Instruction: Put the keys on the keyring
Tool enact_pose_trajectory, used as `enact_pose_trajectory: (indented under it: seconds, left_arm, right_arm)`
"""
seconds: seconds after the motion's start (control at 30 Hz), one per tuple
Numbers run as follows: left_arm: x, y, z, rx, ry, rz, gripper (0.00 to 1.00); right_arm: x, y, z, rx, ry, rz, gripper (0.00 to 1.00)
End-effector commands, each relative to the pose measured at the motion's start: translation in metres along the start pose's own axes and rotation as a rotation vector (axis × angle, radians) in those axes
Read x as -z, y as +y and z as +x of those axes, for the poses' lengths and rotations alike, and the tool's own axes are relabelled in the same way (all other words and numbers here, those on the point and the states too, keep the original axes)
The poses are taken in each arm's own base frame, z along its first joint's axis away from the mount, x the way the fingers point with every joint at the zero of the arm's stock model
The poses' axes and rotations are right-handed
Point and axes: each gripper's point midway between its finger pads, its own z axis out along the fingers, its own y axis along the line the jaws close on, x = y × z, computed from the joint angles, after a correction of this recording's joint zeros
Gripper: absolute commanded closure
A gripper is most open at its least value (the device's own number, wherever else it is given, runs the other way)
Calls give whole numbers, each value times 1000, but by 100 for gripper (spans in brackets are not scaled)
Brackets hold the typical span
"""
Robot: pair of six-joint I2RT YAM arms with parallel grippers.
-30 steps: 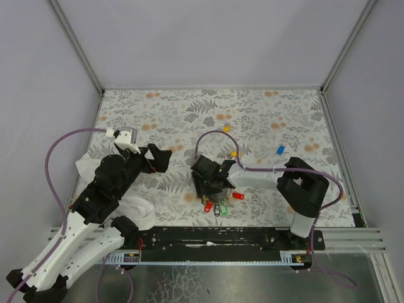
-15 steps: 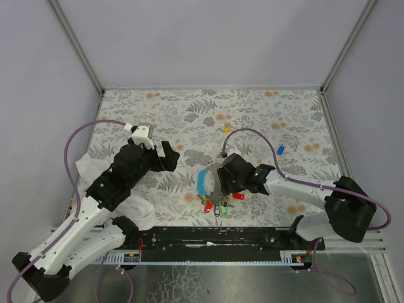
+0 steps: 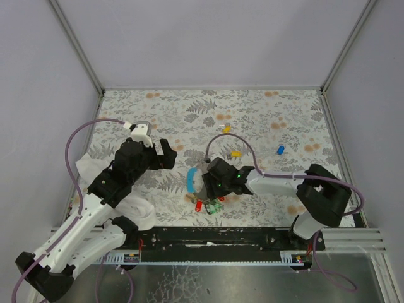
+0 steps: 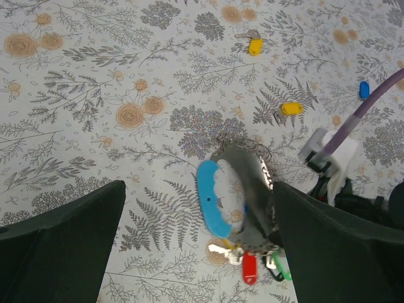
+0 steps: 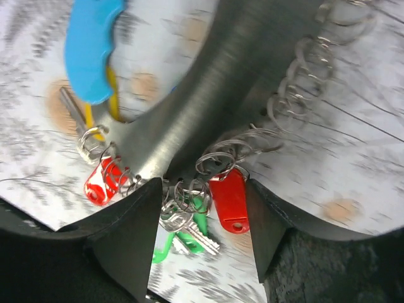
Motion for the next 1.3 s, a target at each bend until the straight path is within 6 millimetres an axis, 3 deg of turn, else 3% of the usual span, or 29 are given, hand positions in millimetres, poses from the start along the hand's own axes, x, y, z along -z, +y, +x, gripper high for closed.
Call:
enact_pose_trajectory:
  seconds: [0.0,0.07,0.2,0.33,0.5,0.67,0.87,1.1,1.27]
  left_arm:
    - [4,-3,-11,3,-20,10,0]
    - [4,-2,-11,4,-22,7,0]
    - [5,0,-12,3,-24,3,0]
    - [6,0,-12,3,-26,6,0]
    - [4,-1,-11,1,-19,13,0]
    - [5,0,-13,1,-25,10,0]
    - [4,1,-10,-1,-16,7,0]
    - [3,1,-10,-3,-12,5,0]
    - [2,2,-9,-3,-10,4,0]
  right_arm:
    - [-5,62,-9,31,13,-144,38]
    - [-10,75,-8,56,29,-152,38]
    - [2,88,-16,105,16,-174,38]
    - [21,67,-26,164,-49,-97,39]
    - [28,30,-30,224,-102,-20,51]
    - [23,17,-30,329,-133,-57,57]
    - [13,14,-33,406,-167,-152,73]
    - [7,31,-30,438,-220,-344,73]
    - [1,33,-31,421,-253,-406,73]
